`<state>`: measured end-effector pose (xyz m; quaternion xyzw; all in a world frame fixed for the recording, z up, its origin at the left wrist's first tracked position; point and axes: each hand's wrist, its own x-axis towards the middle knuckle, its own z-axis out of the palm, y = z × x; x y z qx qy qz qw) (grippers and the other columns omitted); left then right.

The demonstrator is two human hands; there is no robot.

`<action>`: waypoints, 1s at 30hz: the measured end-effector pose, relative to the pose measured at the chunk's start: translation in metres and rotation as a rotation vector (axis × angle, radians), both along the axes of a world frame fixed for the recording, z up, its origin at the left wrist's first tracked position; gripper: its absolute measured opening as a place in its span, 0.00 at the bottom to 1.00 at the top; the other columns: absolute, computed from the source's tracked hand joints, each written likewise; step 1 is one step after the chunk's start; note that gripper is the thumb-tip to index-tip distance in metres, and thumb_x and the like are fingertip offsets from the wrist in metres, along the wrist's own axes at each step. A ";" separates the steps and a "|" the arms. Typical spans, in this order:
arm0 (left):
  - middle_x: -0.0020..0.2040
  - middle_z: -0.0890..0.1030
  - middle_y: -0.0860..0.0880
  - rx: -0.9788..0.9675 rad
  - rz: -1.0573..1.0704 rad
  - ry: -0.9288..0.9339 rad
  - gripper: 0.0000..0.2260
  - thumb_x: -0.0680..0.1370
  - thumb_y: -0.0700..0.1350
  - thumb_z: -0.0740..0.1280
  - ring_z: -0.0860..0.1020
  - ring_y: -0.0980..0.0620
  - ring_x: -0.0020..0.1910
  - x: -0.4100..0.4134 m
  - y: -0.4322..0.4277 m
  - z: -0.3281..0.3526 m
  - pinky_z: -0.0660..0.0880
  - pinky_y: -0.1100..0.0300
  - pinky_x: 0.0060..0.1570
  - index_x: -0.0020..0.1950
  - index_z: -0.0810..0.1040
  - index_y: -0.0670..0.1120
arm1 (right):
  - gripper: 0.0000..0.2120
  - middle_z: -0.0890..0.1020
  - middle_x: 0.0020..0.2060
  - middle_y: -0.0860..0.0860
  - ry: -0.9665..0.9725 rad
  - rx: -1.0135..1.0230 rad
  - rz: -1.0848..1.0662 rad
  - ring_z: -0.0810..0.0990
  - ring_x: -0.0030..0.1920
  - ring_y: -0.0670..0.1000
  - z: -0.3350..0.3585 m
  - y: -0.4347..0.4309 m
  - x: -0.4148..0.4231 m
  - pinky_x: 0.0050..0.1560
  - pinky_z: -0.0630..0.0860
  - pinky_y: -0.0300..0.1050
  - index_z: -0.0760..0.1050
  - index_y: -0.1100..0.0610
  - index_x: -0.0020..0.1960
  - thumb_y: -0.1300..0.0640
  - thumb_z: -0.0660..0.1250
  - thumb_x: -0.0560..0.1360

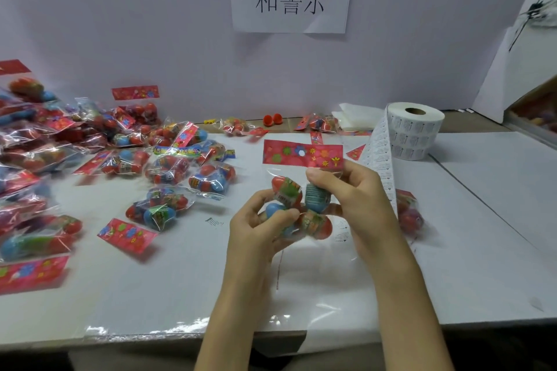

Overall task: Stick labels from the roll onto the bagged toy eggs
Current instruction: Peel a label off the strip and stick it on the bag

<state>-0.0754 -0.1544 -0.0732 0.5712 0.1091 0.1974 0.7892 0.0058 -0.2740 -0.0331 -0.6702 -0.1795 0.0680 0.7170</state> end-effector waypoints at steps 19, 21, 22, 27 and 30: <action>0.47 0.87 0.41 -0.044 0.099 0.046 0.07 0.72 0.48 0.74 0.86 0.38 0.49 0.001 -0.004 0.002 0.83 0.42 0.50 0.45 0.89 0.46 | 0.08 0.85 0.42 0.49 -0.019 -0.178 0.108 0.85 0.47 0.49 -0.007 -0.012 -0.001 0.44 0.83 0.44 0.84 0.51 0.48 0.47 0.72 0.76; 0.48 0.87 0.39 -0.068 0.113 0.040 0.09 0.73 0.48 0.74 0.86 0.37 0.50 0.000 -0.003 0.002 0.82 0.41 0.53 0.47 0.89 0.45 | 0.08 0.85 0.44 0.50 -0.015 -0.201 0.130 0.85 0.47 0.48 -0.007 -0.014 -0.001 0.44 0.83 0.44 0.82 0.51 0.48 0.47 0.73 0.76; 0.49 0.87 0.39 -0.068 0.117 0.040 0.09 0.74 0.48 0.74 0.86 0.37 0.51 0.000 -0.002 0.002 0.82 0.41 0.54 0.48 0.89 0.45 | 0.08 0.85 0.44 0.51 -0.014 -0.212 0.135 0.85 0.47 0.48 -0.007 -0.014 -0.002 0.43 0.82 0.43 0.82 0.51 0.48 0.47 0.73 0.76; 0.48 0.87 0.40 -0.029 0.123 0.038 0.11 0.71 0.51 0.73 0.86 0.39 0.51 -0.001 -0.004 0.004 0.82 0.45 0.52 0.47 0.90 0.46 | 0.08 0.84 0.40 0.53 -0.025 -0.163 0.135 0.83 0.40 0.46 -0.004 -0.016 -0.002 0.38 0.80 0.41 0.81 0.54 0.40 0.55 0.73 0.77; 0.46 0.87 0.41 0.002 0.123 0.026 0.10 0.71 0.52 0.73 0.86 0.40 0.49 -0.002 -0.005 0.005 0.82 0.47 0.49 0.43 0.89 0.47 | 0.10 0.82 0.37 0.51 -0.024 -0.148 0.147 0.81 0.39 0.45 -0.003 -0.018 -0.002 0.35 0.78 0.41 0.79 0.56 0.37 0.58 0.73 0.76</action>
